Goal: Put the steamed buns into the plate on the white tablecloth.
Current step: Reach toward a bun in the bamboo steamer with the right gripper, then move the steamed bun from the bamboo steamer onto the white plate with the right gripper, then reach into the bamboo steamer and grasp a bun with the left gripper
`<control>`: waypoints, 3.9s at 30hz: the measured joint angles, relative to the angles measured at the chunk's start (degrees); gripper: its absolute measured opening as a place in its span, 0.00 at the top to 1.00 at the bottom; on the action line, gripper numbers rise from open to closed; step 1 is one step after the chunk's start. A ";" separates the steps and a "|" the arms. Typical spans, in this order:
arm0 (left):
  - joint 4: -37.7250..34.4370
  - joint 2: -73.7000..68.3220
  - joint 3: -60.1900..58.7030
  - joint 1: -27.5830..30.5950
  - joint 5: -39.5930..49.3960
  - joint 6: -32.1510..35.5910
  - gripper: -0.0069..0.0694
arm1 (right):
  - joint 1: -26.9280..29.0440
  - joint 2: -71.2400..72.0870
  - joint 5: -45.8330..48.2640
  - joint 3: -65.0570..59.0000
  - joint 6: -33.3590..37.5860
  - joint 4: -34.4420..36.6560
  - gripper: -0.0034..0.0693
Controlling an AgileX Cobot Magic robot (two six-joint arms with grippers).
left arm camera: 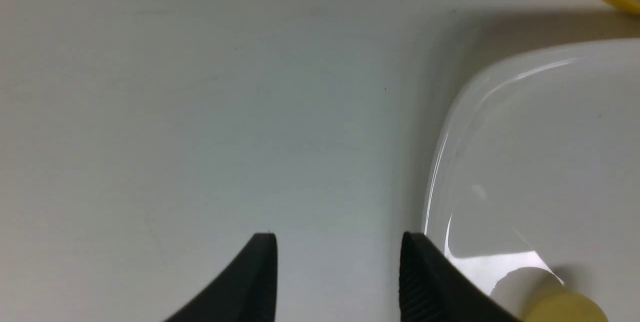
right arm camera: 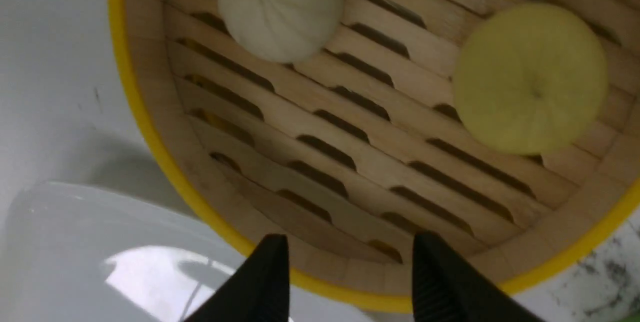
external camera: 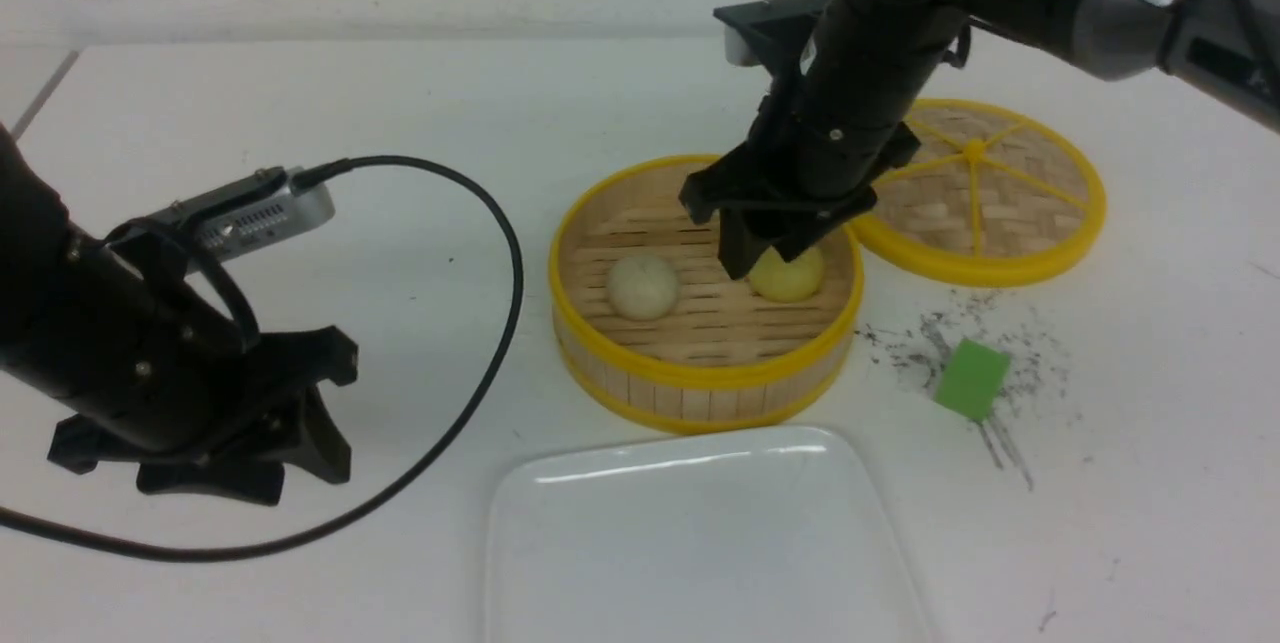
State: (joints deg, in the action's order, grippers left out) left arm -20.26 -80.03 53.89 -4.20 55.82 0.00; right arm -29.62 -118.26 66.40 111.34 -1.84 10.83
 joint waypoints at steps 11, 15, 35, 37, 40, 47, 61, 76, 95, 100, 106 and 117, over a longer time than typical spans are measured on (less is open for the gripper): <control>1.57 0.00 0.00 0.00 -0.19 0.00 0.44 | -0.07 -6.05 -13.07 0.54 -0.59 -10.83 0.48; 1.68 0.00 0.00 0.00 -0.38 0.00 0.44 | -0.07 -6.84 -10.51 0.54 -3.03 -15.37 0.48; 2.80 0.00 0.00 0.00 -0.82 0.00 0.44 | -0.07 -6.87 0.23 0.92 -2.79 -15.12 0.94; 2.80 0.00 0.00 0.00 -0.97 0.00 0.44 | -0.01 -3.26 3.37 0.62 -2.20 -11.96 0.94; 2.74 0.00 0.00 0.00 -1.16 0.00 0.44 | -0.33 4.33 3.55 -1.86 -1.15 -7.19 0.94; 2.74 0.00 0.00 0.00 -2.64 0.00 0.44 | -6.18 17.39 3.42 -22.39 -2.90 -4.26 0.93; 1.21 0.00 0.00 0.00 -4.16 0.00 0.44 | -10.77 15.56 -16.56 -44.61 -3.19 -1.54 0.70; 1.22 0.00 0.00 0.00 -5.42 0.00 0.44 | -10.03 33.16 -6.44 -44.51 1.84 -7.53 0.88; 2.60 -5.87 15.26 -15.01 0.65 -4.62 0.91 | 2.58 80.91 -19.07 -78.19 -6.89 -14.43 0.97; 7.90 -14.91 26.31 -21.87 1.56 -10.83 0.87 | 2.58 85.55 -21.85 -82.61 -9.11 -14.37 0.97; 16.92 -32.16 46.36 -27.05 5.01 -16.72 0.63 | 2.58 88.65 -23.34 -82.67 -9.41 -14.37 0.97; 22.97 -49.42 64.60 -28.06 7.28 -17.59 0.36 | 2.58 88.65 -23.80 -82.69 -9.42 -14.55 0.96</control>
State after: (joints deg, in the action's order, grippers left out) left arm 2.71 -129.44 118.49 -32.26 63.09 -17.59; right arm -27.04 -29.61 42.61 28.65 -11.26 -3.72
